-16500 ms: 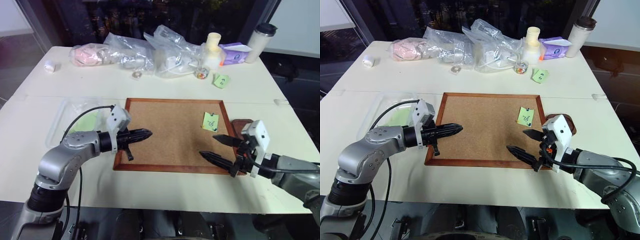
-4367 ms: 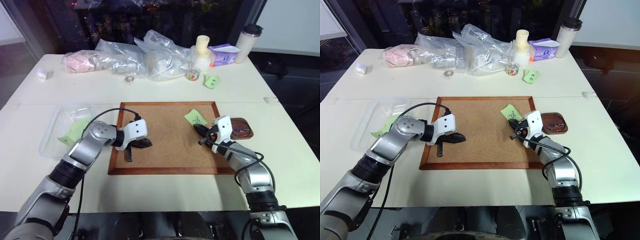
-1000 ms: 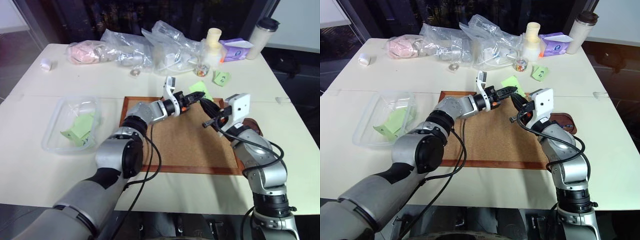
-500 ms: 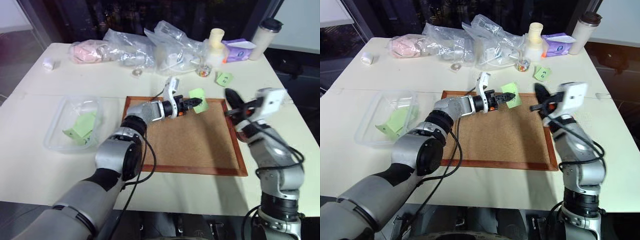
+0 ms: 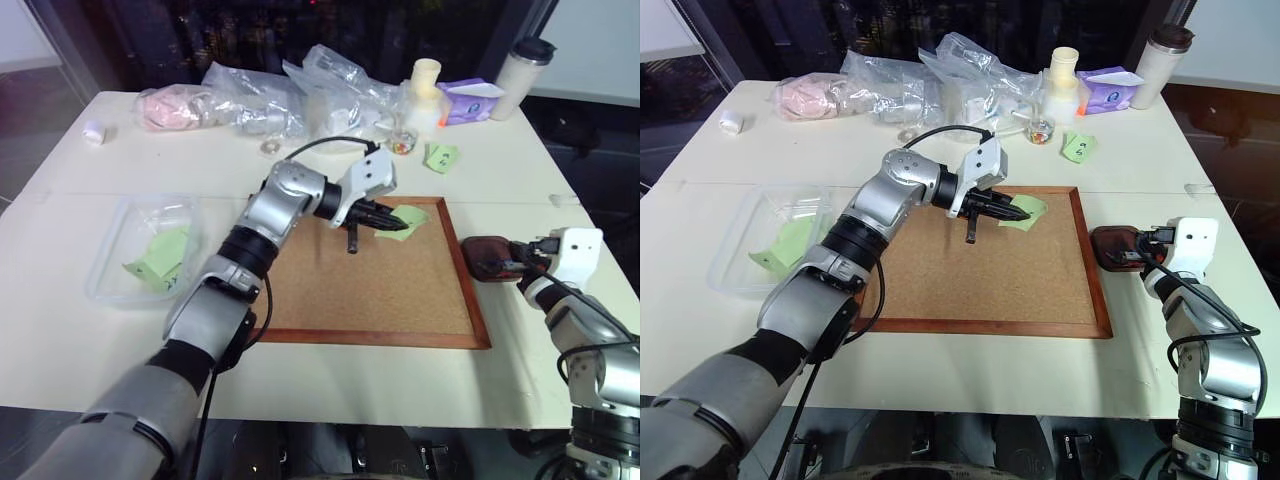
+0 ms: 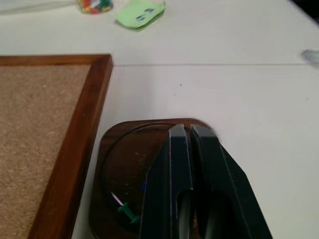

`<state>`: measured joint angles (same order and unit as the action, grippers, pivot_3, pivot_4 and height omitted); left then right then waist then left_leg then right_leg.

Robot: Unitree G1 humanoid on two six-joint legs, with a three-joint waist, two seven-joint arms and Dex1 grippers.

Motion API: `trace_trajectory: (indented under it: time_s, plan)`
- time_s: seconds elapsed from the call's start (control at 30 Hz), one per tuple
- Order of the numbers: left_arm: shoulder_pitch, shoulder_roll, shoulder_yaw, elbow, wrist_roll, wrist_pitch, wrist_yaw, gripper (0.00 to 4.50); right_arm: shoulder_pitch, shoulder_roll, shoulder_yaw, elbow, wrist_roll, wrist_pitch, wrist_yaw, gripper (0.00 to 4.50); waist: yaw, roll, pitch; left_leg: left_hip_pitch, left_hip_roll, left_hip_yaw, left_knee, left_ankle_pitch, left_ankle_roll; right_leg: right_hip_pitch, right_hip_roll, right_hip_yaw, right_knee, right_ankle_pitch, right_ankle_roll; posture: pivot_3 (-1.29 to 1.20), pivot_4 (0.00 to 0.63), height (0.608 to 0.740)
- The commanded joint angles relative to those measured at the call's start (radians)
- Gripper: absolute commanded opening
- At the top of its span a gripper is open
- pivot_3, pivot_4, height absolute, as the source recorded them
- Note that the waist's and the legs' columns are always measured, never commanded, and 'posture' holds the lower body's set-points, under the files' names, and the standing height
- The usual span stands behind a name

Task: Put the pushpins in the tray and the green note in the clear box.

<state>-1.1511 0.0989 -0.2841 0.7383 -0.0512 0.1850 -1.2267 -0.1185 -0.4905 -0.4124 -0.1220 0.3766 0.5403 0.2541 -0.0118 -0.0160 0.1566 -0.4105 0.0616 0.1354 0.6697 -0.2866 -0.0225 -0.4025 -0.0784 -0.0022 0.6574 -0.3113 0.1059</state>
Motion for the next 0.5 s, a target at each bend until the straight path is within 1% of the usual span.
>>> trace_trajectory:
  time_s: [0.03, 0.13, 0.2, 0.23, 0.3, 0.33, 0.5]
  plan:
    - [0.002, -0.017, 0.012, -0.012, -0.003, -0.002, 0.032, 0.03, -0.014, -0.01, 0.01, 0.014, -0.005, -0.034, 0.033, 0.0, 0.002, 0.0, 0.0, 0.0, 0.0, 0.0, 0.0, 0.0, 0.0, 0.0, 0.0, 0.0, 0.0, 0.0, 0.0, 0.0, 0.15, 0.735]
    - [0.022, -0.02, 0.027, -0.042, -0.024, 0.031, 0.048, 0.03, -0.011, -0.012, 0.018, 0.023, 0.0, -0.026, 0.048, 0.0, 0.001, 0.0, 0.0, 0.0, 0.0, 0.0, 0.0, 0.0, 0.0, 0.0, 0.0, 0.0, 0.0, 0.0, 0.0, 0.0, 0.15, 0.735]
    - [0.026, -0.034, 0.07, -0.064, -0.067, 0.1, 0.076, 0.03, -0.015, -0.007, 0.024, 0.03, -0.007, -0.03, 0.045, 0.0, 0.0, 0.0, 0.0, 0.0, 0.0, 0.0, 0.0, 0.0, 0.0, 0.0, 0.0, 0.0, 0.0, 0.0, 0.0, 0.0, 0.15, 0.735]
    - [0.027, -0.038, 0.082, -0.074, -0.08, 0.125, 0.083, 0.0, -0.018, -0.005, 0.026, 0.032, -0.01, -0.032, 0.043, 0.29, 0.0, 0.0, 0.0, 0.0, 0.0, -0.001, 0.0, 0.0, 0.0, 0.0, 0.0, 0.0, 0.0, 0.0, 0.0, 0.0, 0.15, 0.735]
    - [0.035, -0.037, 0.085, -0.097, -0.084, 0.144, 0.09, 0.0, -0.023, -0.003, 0.029, 0.037, -0.017, -0.035, 0.038, 0.97, -0.001, 0.0, 0.0, 0.0, 0.0, -0.001, 0.001, 0.0, 0.0, 0.0, 0.0, 0.0, 0.001, 0.0, 0.0, 0.0, 0.15, 0.735]
    - [0.04, -0.036, 0.083, -0.106, -0.08, 0.147, 0.093, 0.0, -0.025, -0.003, 0.029, 0.04, -0.019, -0.035, 0.037, 1.4, -0.001, 0.0, 0.0, 0.0, 0.0, -0.001, 0.001, 0.0, 0.0, 0.0, 0.0, 0.0, 0.001, 0.0, 0.0, 0.0, 0.15, 0.735]
    - [0.053, -0.032, 0.076, -0.129, -0.076, 0.154, 0.108, 0.0, -0.032, -0.005, 0.028, 0.046, -0.023, -0.039, 0.037, 4.06, -0.001, 0.0, 0.0, 0.0, 0.0, -0.001, 0.001, 0.0, 0.0, 0.0, 0.0, 0.0, 0.001, 0.0, 0.0, 0.0, 0.15, 0.735]
